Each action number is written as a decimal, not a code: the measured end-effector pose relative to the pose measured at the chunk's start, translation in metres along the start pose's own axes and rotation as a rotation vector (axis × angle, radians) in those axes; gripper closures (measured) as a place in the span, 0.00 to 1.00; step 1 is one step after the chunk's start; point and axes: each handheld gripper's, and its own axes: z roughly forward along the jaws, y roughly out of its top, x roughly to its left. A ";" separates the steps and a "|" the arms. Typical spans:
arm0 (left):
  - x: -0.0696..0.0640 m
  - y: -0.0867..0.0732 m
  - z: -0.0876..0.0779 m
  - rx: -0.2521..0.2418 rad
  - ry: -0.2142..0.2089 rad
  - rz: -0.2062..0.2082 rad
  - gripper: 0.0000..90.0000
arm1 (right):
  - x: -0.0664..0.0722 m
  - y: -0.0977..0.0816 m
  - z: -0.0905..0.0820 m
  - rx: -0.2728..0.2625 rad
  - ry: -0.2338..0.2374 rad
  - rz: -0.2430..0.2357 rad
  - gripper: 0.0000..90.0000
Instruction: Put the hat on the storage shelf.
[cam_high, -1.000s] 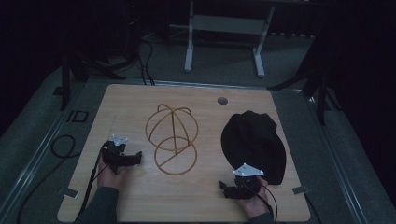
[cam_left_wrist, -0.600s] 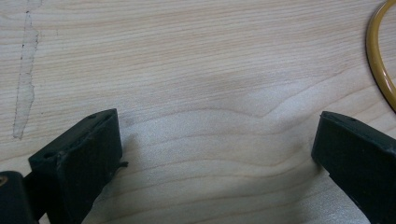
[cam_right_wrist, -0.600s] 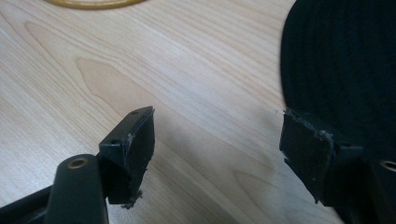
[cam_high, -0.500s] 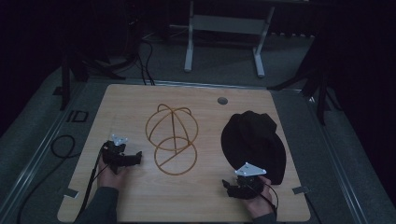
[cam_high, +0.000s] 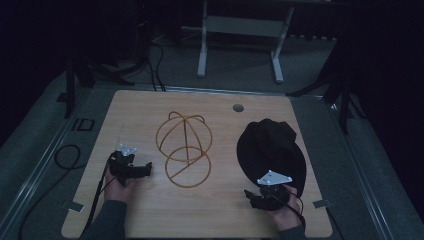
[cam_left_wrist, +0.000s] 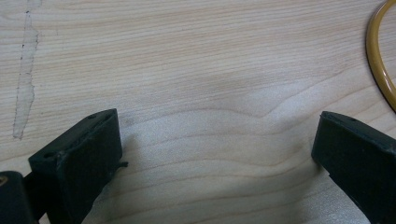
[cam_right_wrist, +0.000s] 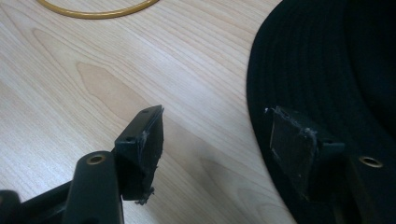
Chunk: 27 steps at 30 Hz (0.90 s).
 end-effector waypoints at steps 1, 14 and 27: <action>0.000 0.000 0.000 -0.001 -0.001 -0.001 0.02 | -0.001 0.000 -0.001 0.003 -0.001 -0.001 0.38; 0.000 0.000 0.000 0.000 0.000 0.000 0.02 | -0.014 0.008 -0.015 0.046 0.014 -0.019 0.47; 0.000 0.000 0.000 -0.002 0.000 -0.003 0.02 | -0.031 0.018 -0.036 0.079 -0.019 -0.018 0.53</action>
